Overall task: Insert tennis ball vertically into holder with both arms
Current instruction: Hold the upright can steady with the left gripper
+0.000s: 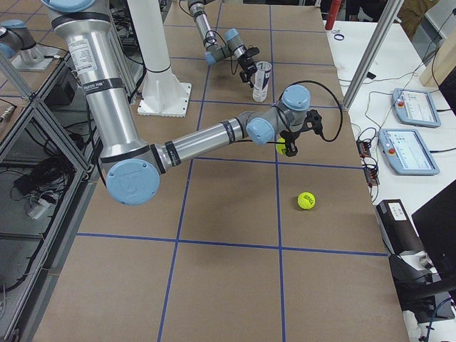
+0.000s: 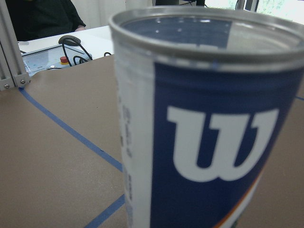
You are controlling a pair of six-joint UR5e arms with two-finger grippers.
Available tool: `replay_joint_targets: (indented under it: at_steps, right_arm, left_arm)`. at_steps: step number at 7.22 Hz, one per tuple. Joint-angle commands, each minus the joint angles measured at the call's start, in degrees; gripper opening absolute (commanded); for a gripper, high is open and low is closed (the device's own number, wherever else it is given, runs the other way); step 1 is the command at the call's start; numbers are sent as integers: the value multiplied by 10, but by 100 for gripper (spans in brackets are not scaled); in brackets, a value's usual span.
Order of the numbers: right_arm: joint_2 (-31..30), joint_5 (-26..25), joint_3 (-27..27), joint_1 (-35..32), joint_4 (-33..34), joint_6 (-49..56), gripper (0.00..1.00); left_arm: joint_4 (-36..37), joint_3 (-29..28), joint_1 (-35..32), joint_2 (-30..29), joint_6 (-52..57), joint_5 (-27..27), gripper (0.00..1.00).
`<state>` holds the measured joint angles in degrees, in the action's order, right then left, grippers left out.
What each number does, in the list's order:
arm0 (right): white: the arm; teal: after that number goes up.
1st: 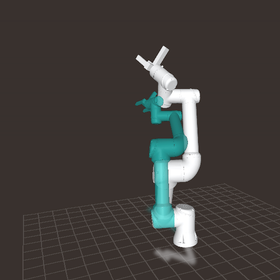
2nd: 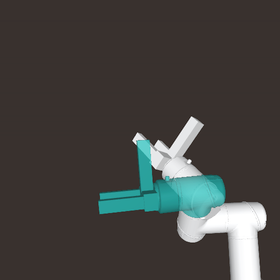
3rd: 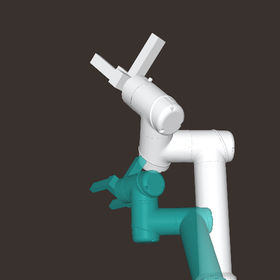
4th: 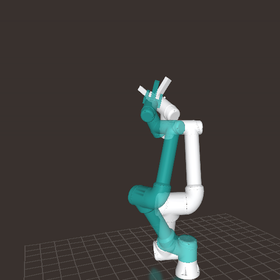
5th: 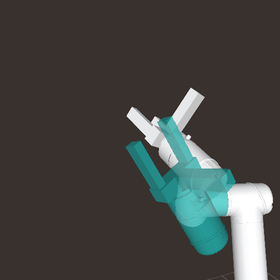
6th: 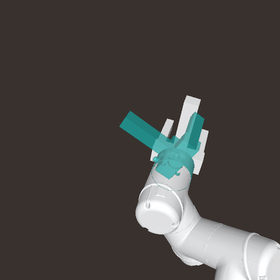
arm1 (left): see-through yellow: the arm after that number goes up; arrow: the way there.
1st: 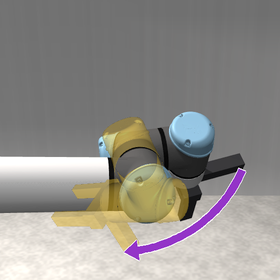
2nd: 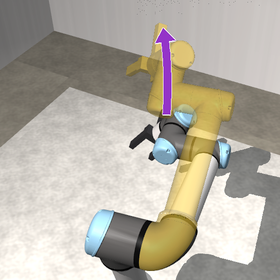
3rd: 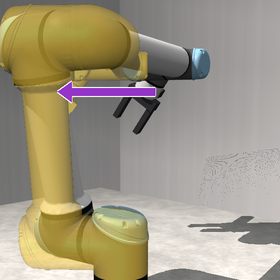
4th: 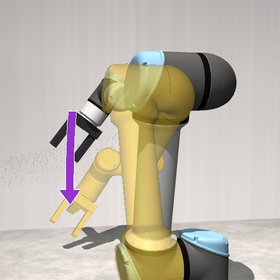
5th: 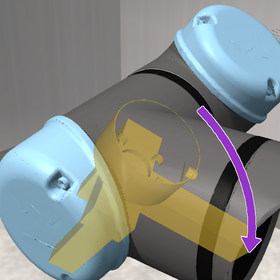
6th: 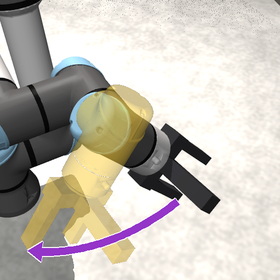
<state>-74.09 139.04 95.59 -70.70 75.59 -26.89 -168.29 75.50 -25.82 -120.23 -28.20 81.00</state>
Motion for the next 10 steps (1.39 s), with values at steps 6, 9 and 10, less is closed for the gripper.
replay_joint_targets:
  at_steps: [6, 9, 10]
  right_arm:
    - [0, 0, 3, -1, 0, 0, 0]
    - [-1, 0, 6, -1, 0, 0, 0]
    - [-1, 0, 6, -1, 0, 0, 0]
  left_arm:
    - [0, -8, 10, -11, 0, -2, 98]
    - [0, -25, 10, -30, -1, -22, 98]
    - [0, -27, 10, -31, -1, -22, 98]
